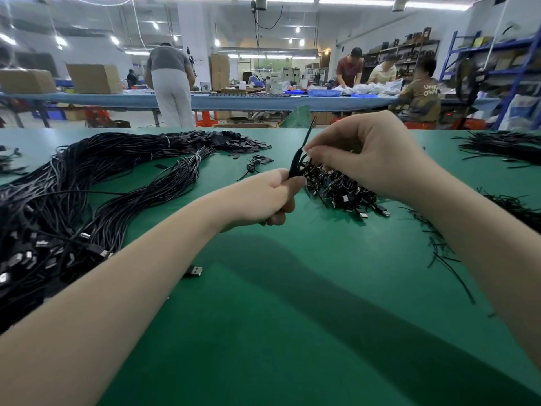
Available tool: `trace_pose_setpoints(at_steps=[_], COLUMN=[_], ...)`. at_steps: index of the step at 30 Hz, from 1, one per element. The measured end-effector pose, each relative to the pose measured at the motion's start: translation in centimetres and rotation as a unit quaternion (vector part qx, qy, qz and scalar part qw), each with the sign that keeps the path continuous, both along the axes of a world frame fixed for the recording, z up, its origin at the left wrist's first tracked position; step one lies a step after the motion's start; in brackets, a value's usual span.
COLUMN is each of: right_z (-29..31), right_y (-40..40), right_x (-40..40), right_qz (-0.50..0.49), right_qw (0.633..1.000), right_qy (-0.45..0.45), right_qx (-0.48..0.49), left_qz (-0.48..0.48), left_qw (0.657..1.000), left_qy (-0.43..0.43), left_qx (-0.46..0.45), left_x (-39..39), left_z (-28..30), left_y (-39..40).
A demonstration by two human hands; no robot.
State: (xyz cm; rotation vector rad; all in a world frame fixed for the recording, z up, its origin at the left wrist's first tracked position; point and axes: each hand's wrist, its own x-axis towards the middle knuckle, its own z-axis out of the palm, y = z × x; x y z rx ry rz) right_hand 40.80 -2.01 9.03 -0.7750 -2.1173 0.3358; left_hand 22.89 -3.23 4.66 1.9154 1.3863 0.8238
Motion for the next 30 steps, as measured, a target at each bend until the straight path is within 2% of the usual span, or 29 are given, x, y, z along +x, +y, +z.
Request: trace_pose_setpoints(at_steps=[6, 9, 11, 13, 15, 16, 18, 21, 24, 30], right_z=[-0.4, -0.3, 0.0, 0.5, 1.0, 1.1, 0.9, 0.7, 0.9, 0.4], right_y=[-0.2, 0.0, 0.0, 0.2, 0.8, 1.1, 1.2, 1.3, 1.2, 0.9], right_x=[-0.4, -0.3, 0.0, 0.5, 1.5, 2.1, 2.8, 3.4, 3.1, 1.7], right_qz=[0.008, 0.006, -0.019, -0.052, -0.072, -0.071, -0.044, 0.000, 0.042, 0.033], right_qw=[1.000, 1.000, 0.997, 0.986, 0.980, 0.978, 0.976, 0.990, 0.987, 0.984], right_qy=[-0.003, -0.014, -0.063, -0.120, -0.158, -0.186, -0.210, -0.117, -0.116, -0.157], right_qx=[-0.016, -0.011, 0.045, 0.105, 0.093, 0.056, -0.032, -0.084, -0.100, -0.073], left_qz=[-0.025, 0.002, 0.026, 0.033, 0.017, 0.003, -0.017, -0.016, -0.018, -0.034], left_qw=[0.999, 0.990, 0.969, 0.929, 0.884, 0.876, 0.886, 0.916, 0.941, 0.942], left_qy=[0.045, 0.117, 0.205, 0.324, 0.420, 0.433, 0.415, 0.376, 0.327, 0.327], left_qx=[0.008, 0.075, 0.137, 0.178, 0.206, 0.213, 0.209, 0.143, 0.081, 0.063], left_x=[0.5, 0.7, 0.8, 0.8, 1.2, 1.5, 2.0, 2.2, 2.1, 2.3], left_z=[-0.3, -0.2, -0.1, -0.1, -0.4, -0.5, -0.5, 0.0, 0.2, 0.3], left_y=[-0.2, -0.2, -0.4, -0.7, -1.2, -1.4, -1.6, -1.6, -1.6, -1.9])
